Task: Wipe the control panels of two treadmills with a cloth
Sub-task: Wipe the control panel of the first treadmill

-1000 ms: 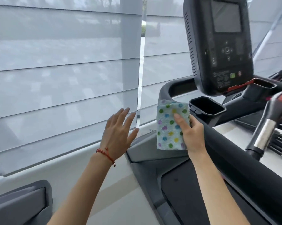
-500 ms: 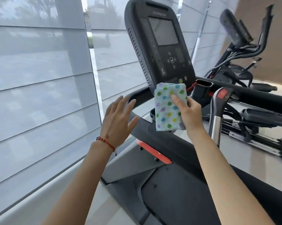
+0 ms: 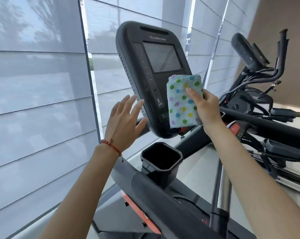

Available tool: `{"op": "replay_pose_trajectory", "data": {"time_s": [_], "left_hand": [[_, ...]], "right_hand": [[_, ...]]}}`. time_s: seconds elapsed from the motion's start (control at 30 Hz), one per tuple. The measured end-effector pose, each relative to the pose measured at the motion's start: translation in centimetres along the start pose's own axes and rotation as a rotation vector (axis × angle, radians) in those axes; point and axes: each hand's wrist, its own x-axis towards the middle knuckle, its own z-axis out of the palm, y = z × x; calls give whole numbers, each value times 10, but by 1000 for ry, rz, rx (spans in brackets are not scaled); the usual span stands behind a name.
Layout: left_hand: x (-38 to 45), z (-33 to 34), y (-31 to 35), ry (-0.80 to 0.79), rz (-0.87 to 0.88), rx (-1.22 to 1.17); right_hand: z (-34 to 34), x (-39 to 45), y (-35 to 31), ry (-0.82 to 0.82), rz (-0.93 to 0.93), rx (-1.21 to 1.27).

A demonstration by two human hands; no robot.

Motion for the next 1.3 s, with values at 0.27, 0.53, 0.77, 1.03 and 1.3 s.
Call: {"op": "replay_pose_trajectory", "data": {"time_s": [0.27,0.53,0.77,1.03,1.3], "left_hand": [[72,31,-8,68,26,114],[126,57,-42,64,41,162],[148,75,-71,110,50,171],[165,90,-85,185,82,173],[174,87,-92,219,101,168]], "right_hand": [[-17,89,11,-4,-67,49],[-7,158,22,57,-59,108],[28,212,25,3,-94,76],[59,272,40,-31,-146,-63],[104,281,57,95,-193,-315]]}}
